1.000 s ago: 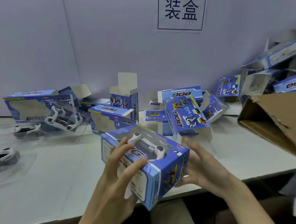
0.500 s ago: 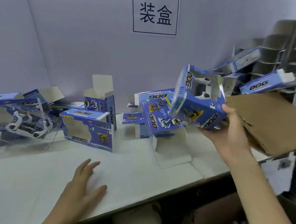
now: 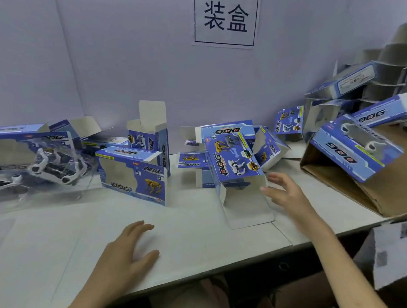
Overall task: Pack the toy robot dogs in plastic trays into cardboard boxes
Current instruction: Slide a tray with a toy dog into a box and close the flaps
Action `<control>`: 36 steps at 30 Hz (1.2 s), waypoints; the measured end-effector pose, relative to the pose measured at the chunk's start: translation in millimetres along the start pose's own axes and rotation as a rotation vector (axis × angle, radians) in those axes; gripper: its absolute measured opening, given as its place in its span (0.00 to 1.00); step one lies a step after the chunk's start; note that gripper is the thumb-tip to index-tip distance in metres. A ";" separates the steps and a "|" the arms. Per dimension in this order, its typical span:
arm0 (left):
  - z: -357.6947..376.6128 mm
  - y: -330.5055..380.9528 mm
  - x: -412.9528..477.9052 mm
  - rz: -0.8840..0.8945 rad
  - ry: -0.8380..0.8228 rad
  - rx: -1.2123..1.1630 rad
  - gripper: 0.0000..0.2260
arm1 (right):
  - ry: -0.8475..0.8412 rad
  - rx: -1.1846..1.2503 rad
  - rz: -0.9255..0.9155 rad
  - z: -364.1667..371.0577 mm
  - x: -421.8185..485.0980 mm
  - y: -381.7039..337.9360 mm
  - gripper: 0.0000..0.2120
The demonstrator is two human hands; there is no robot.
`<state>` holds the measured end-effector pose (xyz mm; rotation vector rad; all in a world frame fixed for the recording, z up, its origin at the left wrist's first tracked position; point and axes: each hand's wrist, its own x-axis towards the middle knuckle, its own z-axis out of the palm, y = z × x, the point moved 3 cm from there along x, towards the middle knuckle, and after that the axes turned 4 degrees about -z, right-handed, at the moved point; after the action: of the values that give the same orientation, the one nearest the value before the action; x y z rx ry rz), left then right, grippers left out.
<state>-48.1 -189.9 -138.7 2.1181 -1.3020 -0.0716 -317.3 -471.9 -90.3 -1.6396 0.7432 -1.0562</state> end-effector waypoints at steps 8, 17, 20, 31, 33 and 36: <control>-2.7 8.0 -5.6 0.019 0.013 -0.022 0.20 | 0.272 -0.225 -0.338 43.6 -21.4 -13.7 0.05; -18.8 11.9 -10.6 -0.069 0.197 -0.518 0.24 | 0.153 -0.101 -0.617 104.2 -73.4 -70.1 0.04; -24.8 11.3 -13.2 -0.045 0.239 -0.653 0.24 | 0.085 -0.053 -0.586 121.9 -90.9 -70.8 0.04; -30.0 3.3 -19.0 -0.074 0.326 -0.758 0.05 | 0.008 -0.091 -0.508 132.3 -110.0 -42.2 0.09; -30.3 2.1 -19.1 -0.070 0.317 -0.738 0.07 | 0.007 -0.078 -0.470 133.0 -107.9 -36.7 0.09; -29.4 0.7 -17.0 -0.068 0.299 -0.775 0.10 | -0.009 0.018 -0.393 133.1 -103.3 -27.5 0.04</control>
<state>-46.5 -161.7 -119.7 1.4355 -0.8339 -0.2369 -241.9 -319.8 -108.3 -1.8165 0.4098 -1.3229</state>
